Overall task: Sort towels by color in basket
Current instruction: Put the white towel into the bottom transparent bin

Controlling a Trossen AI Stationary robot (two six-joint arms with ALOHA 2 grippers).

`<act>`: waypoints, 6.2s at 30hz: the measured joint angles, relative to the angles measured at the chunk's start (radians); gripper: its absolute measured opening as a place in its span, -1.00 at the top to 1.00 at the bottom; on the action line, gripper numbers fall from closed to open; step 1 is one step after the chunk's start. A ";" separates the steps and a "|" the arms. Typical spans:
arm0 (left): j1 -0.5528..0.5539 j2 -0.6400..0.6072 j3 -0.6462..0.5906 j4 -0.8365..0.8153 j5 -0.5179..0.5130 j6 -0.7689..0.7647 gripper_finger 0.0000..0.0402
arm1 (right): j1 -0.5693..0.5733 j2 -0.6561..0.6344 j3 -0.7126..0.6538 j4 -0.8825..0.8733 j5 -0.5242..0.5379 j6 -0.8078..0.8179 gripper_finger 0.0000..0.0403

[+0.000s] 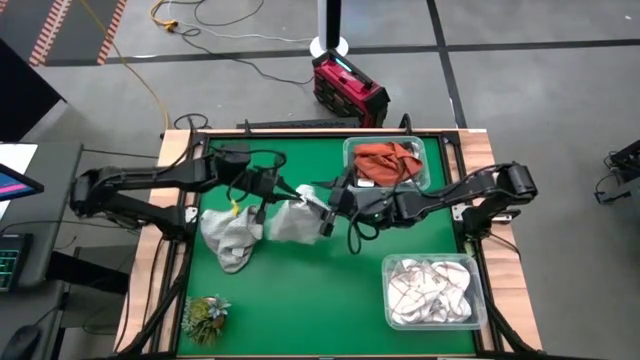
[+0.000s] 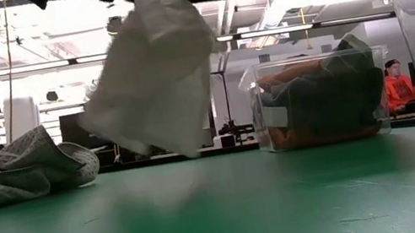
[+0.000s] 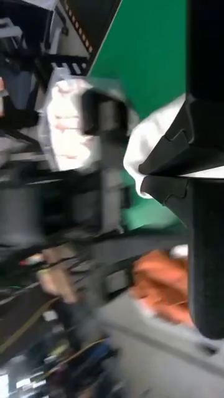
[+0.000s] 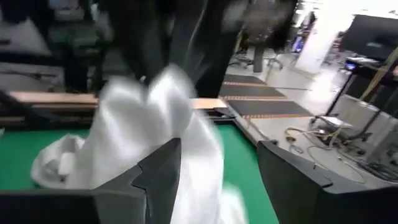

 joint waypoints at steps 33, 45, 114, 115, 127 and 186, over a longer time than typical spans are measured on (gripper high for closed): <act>0.012 -0.108 0.000 0.161 -0.104 0.139 1.00 | 0.190 -0.163 0.105 -0.610 0.239 0.075 -0.21; -0.001 -0.011 0.000 0.134 -0.109 0.099 1.00 | 0.170 -0.084 0.105 -0.348 0.229 -0.114 -0.22; -0.141 -0.215 0.001 -0.264 -0.174 -0.238 -0.09 | 0.760 -0.314 0.267 -1.739 -0.242 1.444 0.83; -0.141 -0.214 0.001 -0.270 -0.174 -0.238 -0.09 | 0.777 -0.310 0.267 -1.763 -0.296 1.499 0.83; -0.141 -0.215 0.001 -0.295 -0.191 -0.225 -0.09 | 0.825 -0.238 0.167 -1.556 -0.420 1.711 0.83; -0.141 -0.215 0.000 -0.368 -0.289 -0.164 -0.09 | 0.660 -0.426 0.060 -1.394 -0.565 1.581 -0.19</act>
